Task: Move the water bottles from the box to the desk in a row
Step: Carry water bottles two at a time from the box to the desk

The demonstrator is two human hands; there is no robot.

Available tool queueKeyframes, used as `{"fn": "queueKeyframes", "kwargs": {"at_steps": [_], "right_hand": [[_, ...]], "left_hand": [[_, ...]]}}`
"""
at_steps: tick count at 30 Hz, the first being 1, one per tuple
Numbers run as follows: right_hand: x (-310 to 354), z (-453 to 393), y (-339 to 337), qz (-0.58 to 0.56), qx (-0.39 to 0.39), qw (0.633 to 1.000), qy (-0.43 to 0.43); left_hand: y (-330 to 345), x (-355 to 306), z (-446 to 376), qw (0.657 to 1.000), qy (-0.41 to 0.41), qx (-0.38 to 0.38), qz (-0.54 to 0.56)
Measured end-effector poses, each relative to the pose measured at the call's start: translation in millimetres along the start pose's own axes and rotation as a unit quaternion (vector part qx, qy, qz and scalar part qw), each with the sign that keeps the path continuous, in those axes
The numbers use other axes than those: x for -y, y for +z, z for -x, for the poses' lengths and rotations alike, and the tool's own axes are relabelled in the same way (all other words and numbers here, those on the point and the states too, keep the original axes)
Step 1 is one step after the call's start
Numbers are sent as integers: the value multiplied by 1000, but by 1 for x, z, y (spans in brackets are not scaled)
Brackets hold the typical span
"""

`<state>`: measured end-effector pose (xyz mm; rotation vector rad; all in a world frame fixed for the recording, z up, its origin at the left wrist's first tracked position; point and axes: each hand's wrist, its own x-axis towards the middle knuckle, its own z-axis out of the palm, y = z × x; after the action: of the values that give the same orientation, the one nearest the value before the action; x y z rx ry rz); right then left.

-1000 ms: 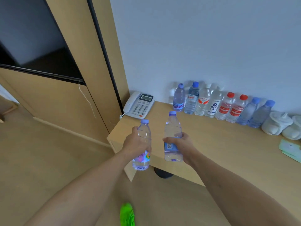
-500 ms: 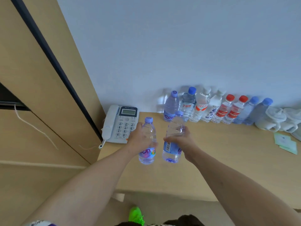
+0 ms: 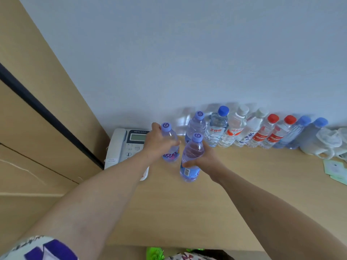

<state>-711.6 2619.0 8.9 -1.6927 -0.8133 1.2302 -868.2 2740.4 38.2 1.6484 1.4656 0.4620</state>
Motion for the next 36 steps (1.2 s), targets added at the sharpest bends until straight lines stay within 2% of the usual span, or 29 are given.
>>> {"fn": "queueKeyframes", "kwargs": {"at_steps": [6,12,19,32,36], "right_hand": [[3,-20,-6,19,20,1000,5],[4,-29,-13,26,25,999,-19],[13,-30,-19,67,60,996,-13],[14,-24,-29,167,55,984,5],[18,-21,-27,196,64,979,-6]], "left_hand": [[3,-18,-27,1000,10,8,-17],[10,-33,-40,1000,-12,5,21],[8,-51,-48,999,-7,-11,-32],[17,-49,-45,996,-36,-56,51],[16,-48,-43,997,-32,-36,55]]}}
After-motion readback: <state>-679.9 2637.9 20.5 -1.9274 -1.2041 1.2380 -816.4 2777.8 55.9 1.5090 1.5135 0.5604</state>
